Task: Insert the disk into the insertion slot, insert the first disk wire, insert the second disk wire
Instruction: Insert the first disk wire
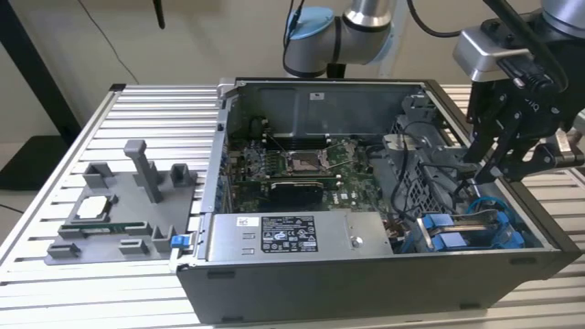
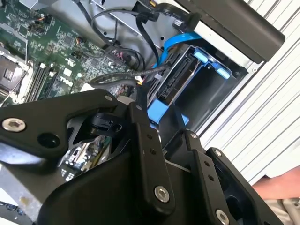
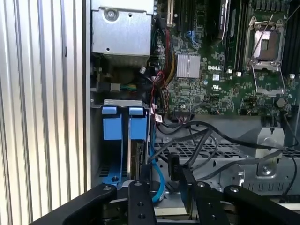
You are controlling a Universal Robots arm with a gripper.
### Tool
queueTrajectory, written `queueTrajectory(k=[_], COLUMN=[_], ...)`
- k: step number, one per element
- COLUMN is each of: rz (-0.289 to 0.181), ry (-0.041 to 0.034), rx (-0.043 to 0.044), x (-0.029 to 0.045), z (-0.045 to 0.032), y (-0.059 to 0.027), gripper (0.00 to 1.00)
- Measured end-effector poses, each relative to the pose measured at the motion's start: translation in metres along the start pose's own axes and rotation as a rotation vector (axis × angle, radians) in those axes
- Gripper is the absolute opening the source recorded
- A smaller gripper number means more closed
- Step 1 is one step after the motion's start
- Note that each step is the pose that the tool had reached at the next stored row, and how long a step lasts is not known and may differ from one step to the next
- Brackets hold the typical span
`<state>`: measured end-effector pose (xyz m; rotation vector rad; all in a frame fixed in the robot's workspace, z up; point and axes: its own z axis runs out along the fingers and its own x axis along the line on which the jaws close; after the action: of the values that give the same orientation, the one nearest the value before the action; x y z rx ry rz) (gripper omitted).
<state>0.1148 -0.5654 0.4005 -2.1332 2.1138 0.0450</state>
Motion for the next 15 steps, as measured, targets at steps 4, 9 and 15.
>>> queueTrajectory(k=[4,9,15], rz=[-0.002,-0.006,-0.009], ry=[-0.0007,-0.0022,-0.0037], rx=[0.02,0.0551,0.0809], x=[-0.0006,-0.0015,-0.0036], z=[0.0003,0.0019,0.0084], y=[0.0039,0.0102,0.0164], gripper=[1.0,1.0,1.0])
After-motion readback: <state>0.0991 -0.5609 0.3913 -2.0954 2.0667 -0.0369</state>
